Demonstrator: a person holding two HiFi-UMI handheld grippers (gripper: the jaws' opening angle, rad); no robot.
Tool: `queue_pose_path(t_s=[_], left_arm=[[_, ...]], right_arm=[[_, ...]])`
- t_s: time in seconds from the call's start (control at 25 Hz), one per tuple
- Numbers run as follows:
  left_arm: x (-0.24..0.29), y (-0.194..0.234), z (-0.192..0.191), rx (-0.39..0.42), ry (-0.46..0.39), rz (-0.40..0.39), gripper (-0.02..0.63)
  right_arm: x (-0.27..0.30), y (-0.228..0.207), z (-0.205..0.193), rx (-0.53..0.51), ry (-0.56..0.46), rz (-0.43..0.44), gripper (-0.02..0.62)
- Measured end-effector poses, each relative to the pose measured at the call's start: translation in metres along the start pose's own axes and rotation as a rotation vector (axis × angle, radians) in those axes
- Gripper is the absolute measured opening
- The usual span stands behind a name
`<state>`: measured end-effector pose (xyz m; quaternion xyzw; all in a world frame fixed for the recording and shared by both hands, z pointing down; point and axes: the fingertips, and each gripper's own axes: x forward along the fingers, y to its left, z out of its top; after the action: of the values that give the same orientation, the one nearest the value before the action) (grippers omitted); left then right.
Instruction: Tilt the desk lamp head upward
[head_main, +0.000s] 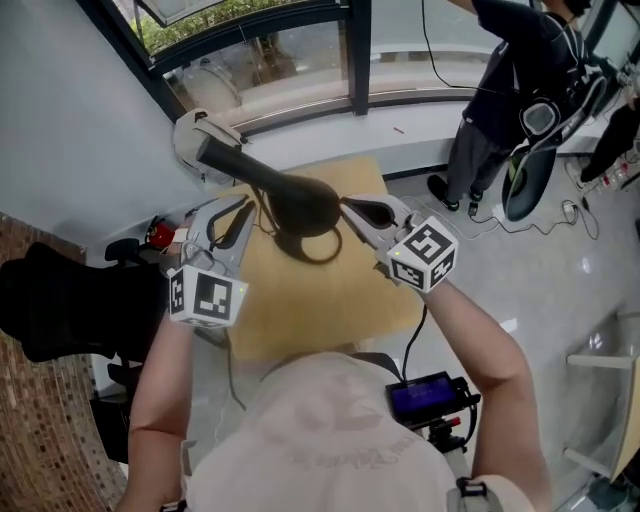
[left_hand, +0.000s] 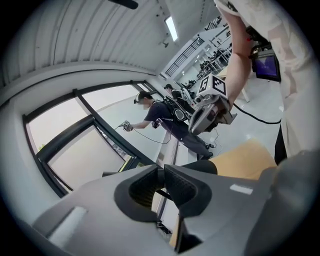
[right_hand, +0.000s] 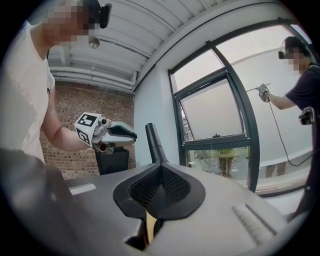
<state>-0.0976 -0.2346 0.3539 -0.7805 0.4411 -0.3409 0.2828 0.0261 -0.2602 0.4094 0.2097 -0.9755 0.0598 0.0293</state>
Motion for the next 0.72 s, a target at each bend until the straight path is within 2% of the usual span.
queue_pose_path(t_s=[0.16,0.28,0.36,0.44,0.56,0.72], left_arm=[[0.002,0.004,-0.005,0.008,0.000,0.006,0.040],[0.006,0.008,-0.007,0.089,0.025,0.018,0.049],[0.006,0.015,-0.005,0.231,0.054,0.027,0.066],[0.006,0.021,-0.002,0.409,0.081,0.021,0.094],[0.009,0.025,-0.005,0.644,0.127,-0.033,0.143],[0.018,0.038,-0.013,0.859,0.201,-0.090,0.252]], right_arm=[[0.008,0.012,0.008,0.028,-0.030,-0.016,0.014],[0.010,0.017,0.009,0.033,-0.034,-0.015,0.013],[0.010,0.020,0.008,0.036,-0.034,-0.010,0.013],[0.011,0.021,0.009,0.033,-0.037,-0.006,0.013],[0.010,0.024,0.011,0.025,-0.047,-0.004,0.014],[0.006,0.026,0.012,0.020,-0.054,0.000,0.014]])
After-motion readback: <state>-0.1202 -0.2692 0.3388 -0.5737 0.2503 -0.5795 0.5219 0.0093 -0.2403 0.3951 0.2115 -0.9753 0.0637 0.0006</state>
